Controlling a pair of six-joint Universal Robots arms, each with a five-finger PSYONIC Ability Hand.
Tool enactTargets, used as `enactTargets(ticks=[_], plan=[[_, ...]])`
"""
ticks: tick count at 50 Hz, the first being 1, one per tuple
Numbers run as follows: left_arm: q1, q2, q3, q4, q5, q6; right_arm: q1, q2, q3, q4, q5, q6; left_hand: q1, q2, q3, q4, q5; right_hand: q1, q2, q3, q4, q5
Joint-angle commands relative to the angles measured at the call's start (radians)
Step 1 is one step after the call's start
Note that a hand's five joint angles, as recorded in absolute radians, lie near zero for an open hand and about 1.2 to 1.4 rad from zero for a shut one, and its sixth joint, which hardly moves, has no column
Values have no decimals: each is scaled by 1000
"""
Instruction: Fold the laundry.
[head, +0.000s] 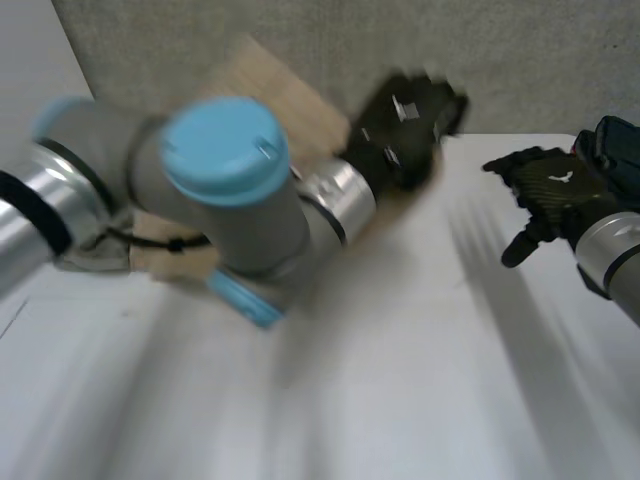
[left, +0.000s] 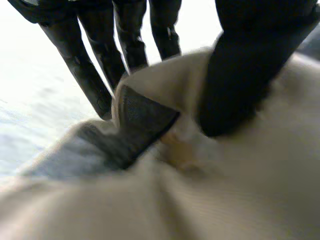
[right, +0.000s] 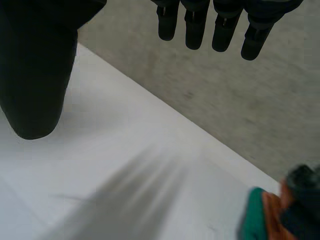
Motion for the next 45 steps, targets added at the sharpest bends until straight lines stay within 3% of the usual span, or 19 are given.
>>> enactTargets(ticks=[1,4,10,15,20,28,34,39,45], plan=[[-19,34,-33,-36,2,16,-60,44,-36,-2,4,-25,-436,-469,-498,-490,-487,-52,-30,-32,-32,-49],[10,116,-45,-32,-45,15,-61,39,-41,-2,-2,-25,-459,-493,-522,-514,-510,-52,-30,-32,-32,-49],[116,318,-159,-32,-228,19,-13,4,-63,-1,-34,-51,-492,-525,-554,-546,-543,-52,-30,-32,-32,-49],[231,425,-303,-68,-338,28,122,-16,-110,36,-49,-107,-504,-537,-566,-558,-554,-52,-30,-32,-32,-49],[324,479,-455,-157,-377,53,259,39,-213,131,-60,-119,-509,-543,-572,-564,-560,-29,-7,-9,-9,-26],[493,470,-668,-200,-338,91,423,330,-555,256,-37,-42,-515,-548,-578,-570,-566,68,90,88,88,71],[631,285,-681,-132,-190,107,480,651,-933,297,46,56,-498,-531,-560,-552,-549,162,184,182,182,165],[664,162,-567,-154,-90,142,485,893,-1220,309,116,88,-451,-484,-513,-505,-502,197,219,218,217,200],[664,163,-500,-207,-81,150,460,1111,-1473,332,144,81,-448,-481,-510,-502,-499,247,269,268,267,250]])
